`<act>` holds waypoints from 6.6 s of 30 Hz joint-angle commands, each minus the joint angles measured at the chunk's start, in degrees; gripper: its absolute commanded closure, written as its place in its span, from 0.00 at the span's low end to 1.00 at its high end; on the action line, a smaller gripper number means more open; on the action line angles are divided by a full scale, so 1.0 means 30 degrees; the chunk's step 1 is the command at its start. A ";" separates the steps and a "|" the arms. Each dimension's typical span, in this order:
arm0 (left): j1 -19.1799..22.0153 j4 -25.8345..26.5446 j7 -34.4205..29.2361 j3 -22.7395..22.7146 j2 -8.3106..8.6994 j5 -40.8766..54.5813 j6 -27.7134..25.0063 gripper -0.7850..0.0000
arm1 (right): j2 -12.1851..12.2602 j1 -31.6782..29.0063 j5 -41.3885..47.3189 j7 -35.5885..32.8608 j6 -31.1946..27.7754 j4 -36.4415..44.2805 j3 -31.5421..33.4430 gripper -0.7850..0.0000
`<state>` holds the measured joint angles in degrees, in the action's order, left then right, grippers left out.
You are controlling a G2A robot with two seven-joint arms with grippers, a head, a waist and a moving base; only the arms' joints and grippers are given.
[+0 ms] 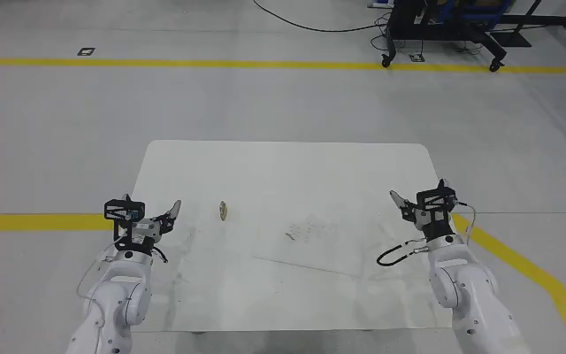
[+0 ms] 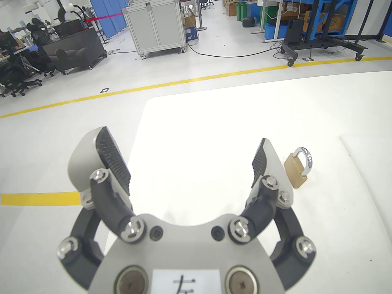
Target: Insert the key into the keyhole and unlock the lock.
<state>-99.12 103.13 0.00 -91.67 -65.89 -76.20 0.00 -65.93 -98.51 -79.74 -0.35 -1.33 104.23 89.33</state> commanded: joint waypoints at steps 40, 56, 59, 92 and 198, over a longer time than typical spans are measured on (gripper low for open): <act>0.0000 0.0000 0.0000 0.0000 0.0000 0.0000 0.0000 0.00 | -0.0807 0.9013 -0.0970 -0.6894 -1.3189 -0.5416 -1.0161 0.27; 0.0000 0.0000 0.0000 0.0000 0.0000 0.0000 0.0000 0.00 | -0.1224 1.0656 0.0250 -0.7064 -1.3257 -0.7175 -1.1660 1.00; 0.0000 0.0000 0.0000 0.0000 0.0000 0.0000 0.0000 0.00 | -0.1120 1.0541 0.0274 -0.6644 -1.3614 -0.7043 -1.1421 1.00; -0.2138 0.4728 -0.0555 0.2785 0.0172 -0.7816 -0.2429 0.00 | -0.0552 0.9383 -0.0508 0.0437 -1.3686 -0.7388 -0.9914 1.00; 0.8278 -0.6846 -1.5443 0.8107 0.3221 3.0444 -1.9318 0.42 | -0.1899 1.4954 2.0523 0.4448 -1.8891 -1.3678 -1.8786 1.00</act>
<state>-74.36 82.71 -46.47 -67.52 -56.34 15.02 -57.82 -71.64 -53.72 -18.28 12.98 -58.00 63.29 33.12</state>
